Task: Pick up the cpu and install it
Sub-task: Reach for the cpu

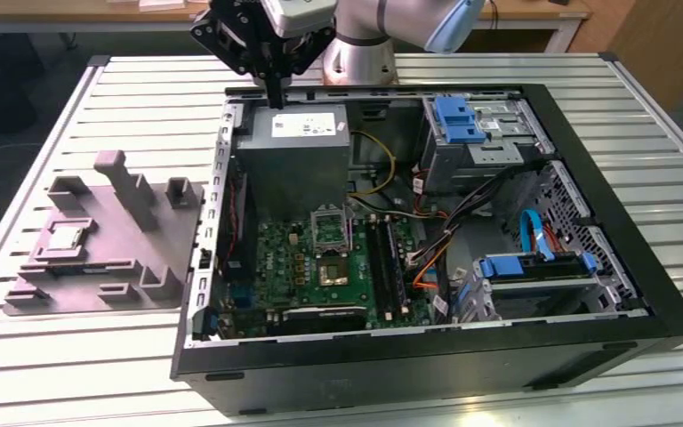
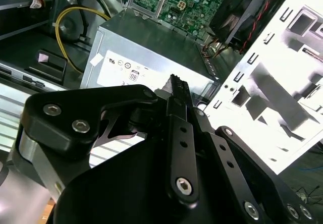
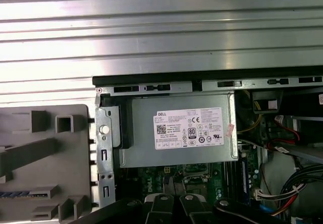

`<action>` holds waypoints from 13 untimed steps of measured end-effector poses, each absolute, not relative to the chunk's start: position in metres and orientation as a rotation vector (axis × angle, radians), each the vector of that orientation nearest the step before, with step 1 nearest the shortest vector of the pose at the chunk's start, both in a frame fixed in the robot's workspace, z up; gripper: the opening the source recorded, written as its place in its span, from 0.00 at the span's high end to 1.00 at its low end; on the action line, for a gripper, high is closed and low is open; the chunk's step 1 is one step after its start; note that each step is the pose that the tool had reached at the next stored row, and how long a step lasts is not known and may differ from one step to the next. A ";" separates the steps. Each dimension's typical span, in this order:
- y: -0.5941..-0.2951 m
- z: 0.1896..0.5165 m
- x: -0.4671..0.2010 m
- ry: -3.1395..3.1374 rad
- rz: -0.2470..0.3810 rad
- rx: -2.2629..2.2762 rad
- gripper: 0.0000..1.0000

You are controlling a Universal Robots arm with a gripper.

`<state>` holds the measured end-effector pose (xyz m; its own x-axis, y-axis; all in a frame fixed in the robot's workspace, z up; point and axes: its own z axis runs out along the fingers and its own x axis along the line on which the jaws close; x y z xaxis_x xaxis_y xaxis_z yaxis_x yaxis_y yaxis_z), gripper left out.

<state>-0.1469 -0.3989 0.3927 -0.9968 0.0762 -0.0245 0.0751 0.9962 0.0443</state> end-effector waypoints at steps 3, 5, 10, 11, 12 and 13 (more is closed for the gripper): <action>-0.399 0.393 -0.148 3.112 0.068 0.118 0.89; -0.399 0.393 -0.148 3.113 0.068 0.118 0.89; -0.399 0.393 -0.149 3.113 0.068 0.118 0.89; -0.399 0.393 -0.150 3.113 0.068 0.118 0.89; -0.399 0.393 -0.150 3.113 0.068 0.118 0.89; -0.399 0.393 -0.150 3.113 0.068 0.118 0.89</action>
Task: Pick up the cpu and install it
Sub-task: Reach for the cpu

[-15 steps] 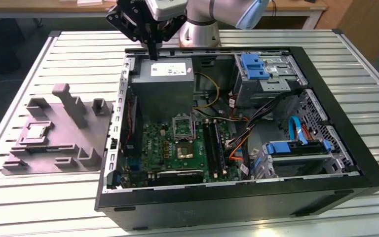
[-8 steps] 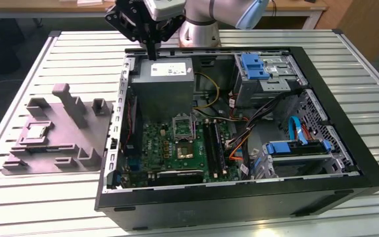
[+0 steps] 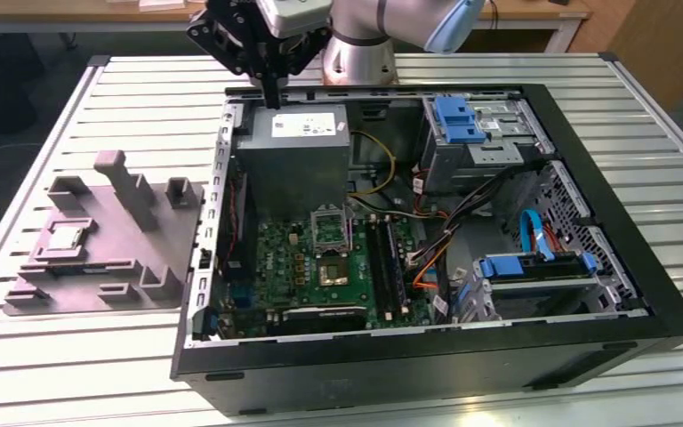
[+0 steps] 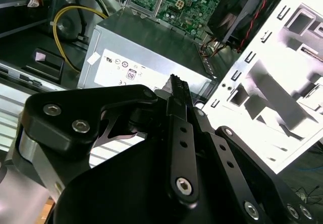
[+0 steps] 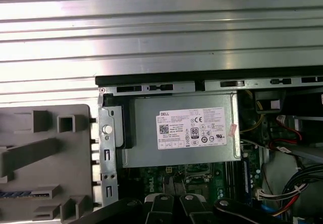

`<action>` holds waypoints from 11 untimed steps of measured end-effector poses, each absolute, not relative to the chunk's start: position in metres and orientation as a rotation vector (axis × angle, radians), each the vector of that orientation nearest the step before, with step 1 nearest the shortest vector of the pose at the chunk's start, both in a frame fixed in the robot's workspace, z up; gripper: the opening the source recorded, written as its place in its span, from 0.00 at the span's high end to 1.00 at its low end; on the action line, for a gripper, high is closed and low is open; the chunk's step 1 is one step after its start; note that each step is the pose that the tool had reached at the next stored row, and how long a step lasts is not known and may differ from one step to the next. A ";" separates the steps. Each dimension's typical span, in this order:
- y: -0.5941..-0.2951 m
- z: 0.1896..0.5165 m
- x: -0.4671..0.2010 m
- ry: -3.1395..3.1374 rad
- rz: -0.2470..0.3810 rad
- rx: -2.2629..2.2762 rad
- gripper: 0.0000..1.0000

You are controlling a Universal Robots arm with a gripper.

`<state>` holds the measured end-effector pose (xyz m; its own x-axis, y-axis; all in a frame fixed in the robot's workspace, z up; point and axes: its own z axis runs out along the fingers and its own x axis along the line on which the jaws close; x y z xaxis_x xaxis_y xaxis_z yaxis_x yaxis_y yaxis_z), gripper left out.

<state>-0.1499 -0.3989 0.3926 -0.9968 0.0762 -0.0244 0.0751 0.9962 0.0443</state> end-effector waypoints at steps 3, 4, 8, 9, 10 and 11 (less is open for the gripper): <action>-0.399 0.393 -0.150 3.113 0.068 0.118 0.89; -0.399 0.393 -0.151 3.113 0.068 0.118 0.89; -0.399 0.392 -0.152 3.113 0.068 0.118 0.89; -0.399 0.392 -0.153 3.112 0.068 0.118 0.89; -0.399 0.392 -0.153 3.113 0.068 0.118 0.89; -0.399 0.392 -0.153 3.113 0.068 0.118 0.89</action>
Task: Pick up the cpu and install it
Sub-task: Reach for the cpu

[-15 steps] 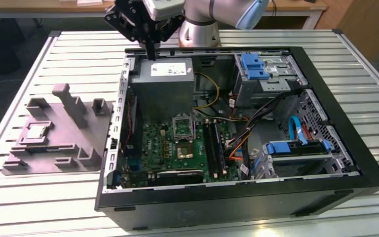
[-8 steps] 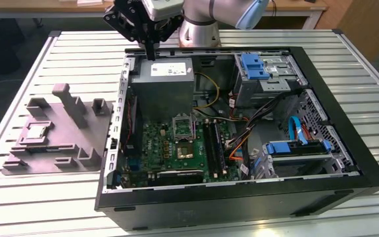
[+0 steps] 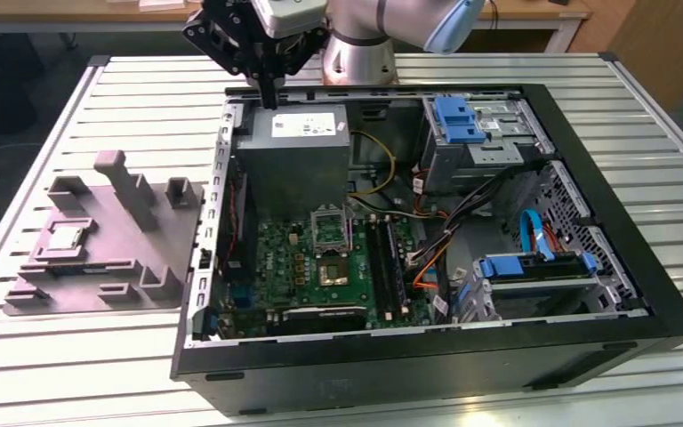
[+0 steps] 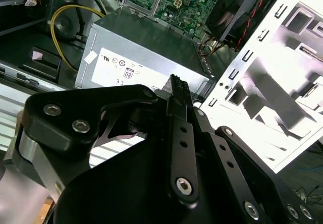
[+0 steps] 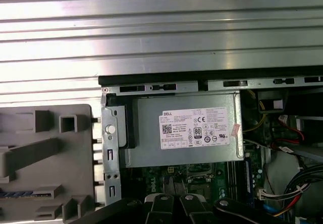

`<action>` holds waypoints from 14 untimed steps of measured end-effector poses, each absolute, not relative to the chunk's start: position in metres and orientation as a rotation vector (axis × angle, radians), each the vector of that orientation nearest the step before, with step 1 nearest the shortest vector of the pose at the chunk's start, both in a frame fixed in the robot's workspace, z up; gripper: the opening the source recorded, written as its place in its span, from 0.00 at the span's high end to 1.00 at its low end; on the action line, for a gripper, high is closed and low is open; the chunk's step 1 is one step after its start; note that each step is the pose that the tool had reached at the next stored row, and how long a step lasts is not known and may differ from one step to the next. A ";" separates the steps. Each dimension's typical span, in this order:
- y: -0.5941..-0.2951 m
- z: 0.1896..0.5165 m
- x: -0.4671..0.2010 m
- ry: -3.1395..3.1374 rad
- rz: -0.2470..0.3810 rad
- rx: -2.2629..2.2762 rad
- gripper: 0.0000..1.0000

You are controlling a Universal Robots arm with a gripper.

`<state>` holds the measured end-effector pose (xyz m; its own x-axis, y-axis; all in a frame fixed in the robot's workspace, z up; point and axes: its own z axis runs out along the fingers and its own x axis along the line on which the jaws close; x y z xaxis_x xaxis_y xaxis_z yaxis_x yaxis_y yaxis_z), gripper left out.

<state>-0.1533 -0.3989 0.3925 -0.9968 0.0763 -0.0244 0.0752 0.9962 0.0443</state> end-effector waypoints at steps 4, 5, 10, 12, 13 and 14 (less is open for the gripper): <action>-0.399 0.392 -0.155 3.112 0.068 0.118 0.89; -0.399 0.392 -0.155 3.113 0.068 0.118 0.89; -0.399 0.392 -0.158 3.113 0.068 0.118 0.89; -0.399 0.392 -0.159 3.112 0.068 0.118 0.89; -0.399 0.392 -0.159 3.113 0.068 0.118 0.89; -0.399 0.392 -0.159 3.113 0.068 0.118 0.89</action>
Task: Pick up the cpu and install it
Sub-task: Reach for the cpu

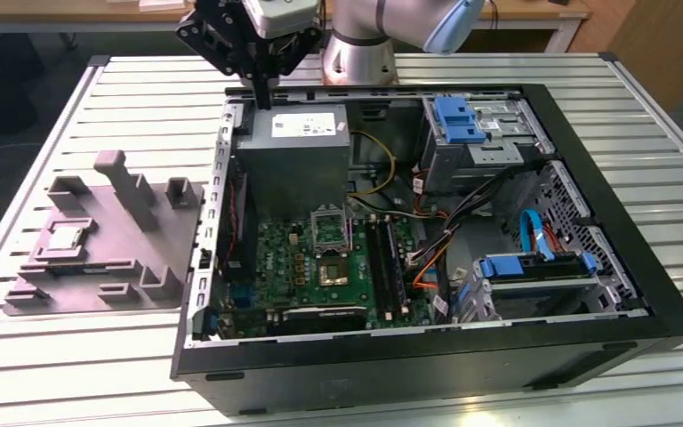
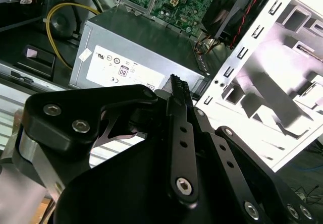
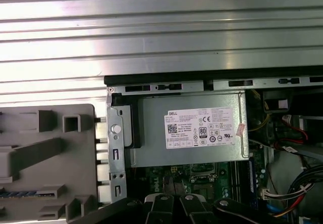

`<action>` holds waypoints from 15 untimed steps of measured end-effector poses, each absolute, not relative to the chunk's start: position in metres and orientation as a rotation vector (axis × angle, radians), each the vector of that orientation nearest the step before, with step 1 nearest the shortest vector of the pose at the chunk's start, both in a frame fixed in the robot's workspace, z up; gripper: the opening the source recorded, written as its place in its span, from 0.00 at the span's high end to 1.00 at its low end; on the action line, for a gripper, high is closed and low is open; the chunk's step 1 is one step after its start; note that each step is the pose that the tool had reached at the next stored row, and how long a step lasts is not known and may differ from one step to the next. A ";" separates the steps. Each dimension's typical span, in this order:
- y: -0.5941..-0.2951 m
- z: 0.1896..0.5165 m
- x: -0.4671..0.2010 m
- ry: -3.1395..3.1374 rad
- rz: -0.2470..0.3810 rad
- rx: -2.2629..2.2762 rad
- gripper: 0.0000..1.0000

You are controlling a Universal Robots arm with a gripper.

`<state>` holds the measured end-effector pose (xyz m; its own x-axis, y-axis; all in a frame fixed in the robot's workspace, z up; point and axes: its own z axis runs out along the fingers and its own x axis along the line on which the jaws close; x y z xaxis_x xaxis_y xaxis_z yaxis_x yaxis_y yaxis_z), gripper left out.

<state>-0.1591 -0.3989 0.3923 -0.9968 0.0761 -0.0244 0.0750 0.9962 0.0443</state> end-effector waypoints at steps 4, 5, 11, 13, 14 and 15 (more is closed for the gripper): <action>-0.399 0.392 -0.160 3.112 0.068 0.118 0.89; -0.399 0.392 -0.160 3.113 0.068 0.118 0.89; -0.399 0.392 -0.162 3.113 0.068 0.118 0.89; -0.399 0.392 -0.162 3.113 0.068 0.118 0.89; -0.399 0.392 -0.162 3.112 0.068 0.118 0.89; -0.399 0.392 -0.163 3.112 0.068 0.118 0.89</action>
<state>-0.1626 -0.3989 0.3922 -0.9968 0.0763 -0.0245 0.0751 0.9962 0.0444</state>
